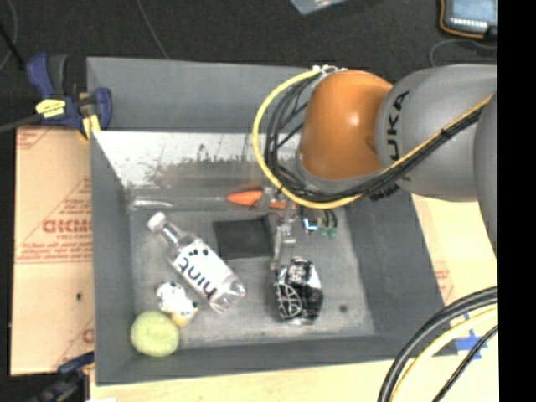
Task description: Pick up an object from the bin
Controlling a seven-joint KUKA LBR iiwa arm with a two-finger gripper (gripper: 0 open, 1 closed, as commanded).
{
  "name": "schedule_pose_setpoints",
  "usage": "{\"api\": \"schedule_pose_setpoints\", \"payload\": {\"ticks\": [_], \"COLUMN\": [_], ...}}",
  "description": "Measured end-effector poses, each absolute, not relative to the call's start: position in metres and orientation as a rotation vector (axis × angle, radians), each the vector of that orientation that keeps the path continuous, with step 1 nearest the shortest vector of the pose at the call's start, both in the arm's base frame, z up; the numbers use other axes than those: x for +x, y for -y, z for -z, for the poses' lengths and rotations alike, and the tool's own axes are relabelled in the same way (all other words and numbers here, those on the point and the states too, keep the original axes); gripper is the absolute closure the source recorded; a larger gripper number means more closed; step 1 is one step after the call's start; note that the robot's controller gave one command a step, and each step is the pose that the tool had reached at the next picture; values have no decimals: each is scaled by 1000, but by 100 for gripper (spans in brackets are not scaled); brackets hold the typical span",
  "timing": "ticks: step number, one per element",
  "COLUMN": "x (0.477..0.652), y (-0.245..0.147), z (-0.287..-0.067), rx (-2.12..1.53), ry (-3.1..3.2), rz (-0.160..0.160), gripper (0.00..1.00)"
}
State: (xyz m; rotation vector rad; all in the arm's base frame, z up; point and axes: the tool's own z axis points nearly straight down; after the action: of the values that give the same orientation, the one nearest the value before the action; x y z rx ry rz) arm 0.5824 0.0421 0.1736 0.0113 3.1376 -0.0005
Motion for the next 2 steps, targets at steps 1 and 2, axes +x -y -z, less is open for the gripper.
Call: {"api": "schedule_pose_setpoints", "payload": {"ticks": [1,2], "x": [590,605], "y": [-33,-33], "z": [-133,-96], "rx": [-125,-68], "ry": [-3123,-3136], "rz": [1,0], "gripper": [0,0]}}
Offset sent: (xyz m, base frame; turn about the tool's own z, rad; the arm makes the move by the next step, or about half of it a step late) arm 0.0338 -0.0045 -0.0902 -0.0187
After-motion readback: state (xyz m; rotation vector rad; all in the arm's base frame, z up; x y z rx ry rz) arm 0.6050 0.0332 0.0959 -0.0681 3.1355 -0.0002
